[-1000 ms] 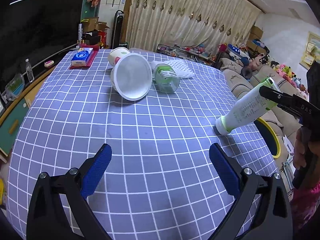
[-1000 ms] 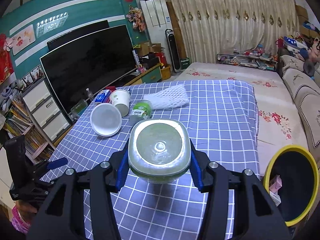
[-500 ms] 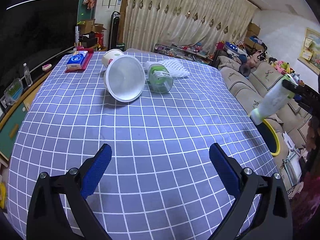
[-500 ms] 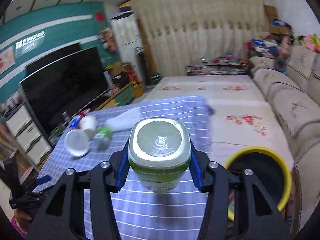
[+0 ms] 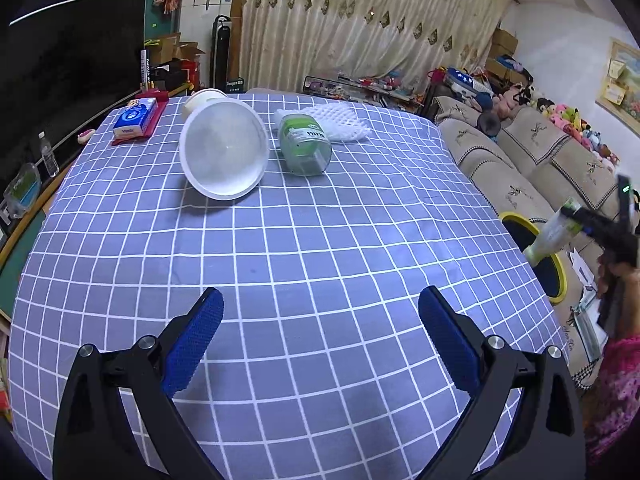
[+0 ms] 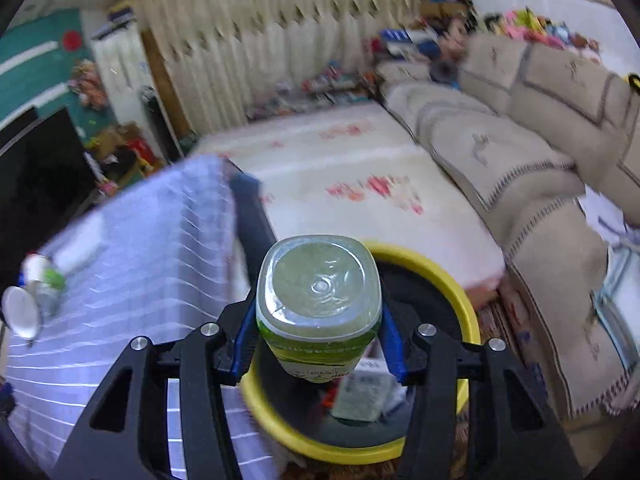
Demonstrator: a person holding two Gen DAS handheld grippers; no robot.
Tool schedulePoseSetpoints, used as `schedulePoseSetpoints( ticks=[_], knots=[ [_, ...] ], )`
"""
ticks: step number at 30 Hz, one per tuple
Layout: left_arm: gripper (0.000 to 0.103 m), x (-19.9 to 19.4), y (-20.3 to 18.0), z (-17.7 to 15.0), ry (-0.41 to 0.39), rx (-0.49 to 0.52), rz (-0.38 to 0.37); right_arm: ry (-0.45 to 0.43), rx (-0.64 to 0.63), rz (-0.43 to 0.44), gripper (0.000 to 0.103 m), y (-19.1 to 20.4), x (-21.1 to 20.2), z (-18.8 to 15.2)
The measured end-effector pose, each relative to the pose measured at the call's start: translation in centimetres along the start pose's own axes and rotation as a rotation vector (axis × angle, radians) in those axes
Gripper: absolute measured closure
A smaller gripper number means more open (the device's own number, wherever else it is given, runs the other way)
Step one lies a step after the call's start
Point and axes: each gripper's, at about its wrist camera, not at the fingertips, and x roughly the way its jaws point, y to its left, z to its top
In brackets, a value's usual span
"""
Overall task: Collect trash
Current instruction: 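Carry the bottle over the bin and open the right tool, then grasp the white paper bowl with the left tool and lift it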
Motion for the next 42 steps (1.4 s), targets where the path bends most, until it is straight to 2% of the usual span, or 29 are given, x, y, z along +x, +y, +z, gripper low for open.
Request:
schedulePoseSetpoints(
  ticks=[2, 5, 14, 18, 21, 23, 27, 29, 31, 32, 34, 36, 40, 42],
  knots=[
    [0.007, 0.3, -0.1, 0.2, 0.005, 0.003, 0.003, 0.058, 0.007, -0.018, 0.052, -0.8, 2.3, -0.9],
    [0.006, 0.6, 0.2, 0.6, 0.006, 0.005, 0.017, 0.079, 0.024, -0.037, 0.047, -1.3, 3.9, -2.0],
    [0.007, 2.2, 3.6, 4.5, -0.028, 0.051, 0.183, -0.002, -0.010, -0.017, 0.045, 0.8, 1.2, -1.9],
    [0.007, 3.9, 5.1, 6.6, -0.011, 0.063, 0.233, -0.040, -0.020, 0.011, 0.043, 1.9, -0.4, -1.4],
    [0.011, 5.9, 6.8, 8.2, 0.014, 0.038, 0.261, -0.057, -0.031, 0.025, 0.042, 2.6, -1.3, -1.1],
    [0.017, 7.1, 7.8, 8.8, 0.027, 0.016, 0.275, -0.061, -0.040, 0.028, 0.042, 3.1, -1.8, -1.1],
    [0.037, 9.7, 9.7, 10.1, 0.066, -0.026, 0.302, -0.058, -0.050, 0.029, 0.042, 3.6, -2.1, -1.1],
    [0.045, 10.5, 10.2, 10.5, 0.076, -0.045, 0.291, -0.051, -0.055, 0.030, 0.042, 3.8, -2.0, -1.2],
    [0.060, 10.9, 10.5, 10.8, 0.077, -0.047, 0.299, -0.045, -0.061, 0.030, 0.042, 4.1, -1.9, -1.3],
    [0.064, 11.1, 10.6, 10.9, 0.079, -0.047, 0.303, -0.042, -0.063, 0.032, 0.042, 4.2, -1.8, -1.3],
    [0.081, 11.4, 10.9, 11.1, 0.080, -0.056, 0.290, -0.040, -0.063, 0.034, 0.042, 4.2, -1.6, -1.4],
    [0.093, 11.3, 11.0, 11.2, 0.073, -0.056, 0.290, -0.038, -0.063, 0.040, 0.042, 4.4, -1.6, -1.5],
    [0.096, 9.4, 9.6, 11.0, 0.038, -0.026, 0.280, -0.045, -0.065, 0.051, 0.042, 4.3, -1.8, -1.6],
    [0.096, 8.2, 8.1, 10.7, 0.029, 0.021, 0.274, -0.056, -0.060, 0.055, 0.042, 4.1, -2.2, -1.7]
  ],
)
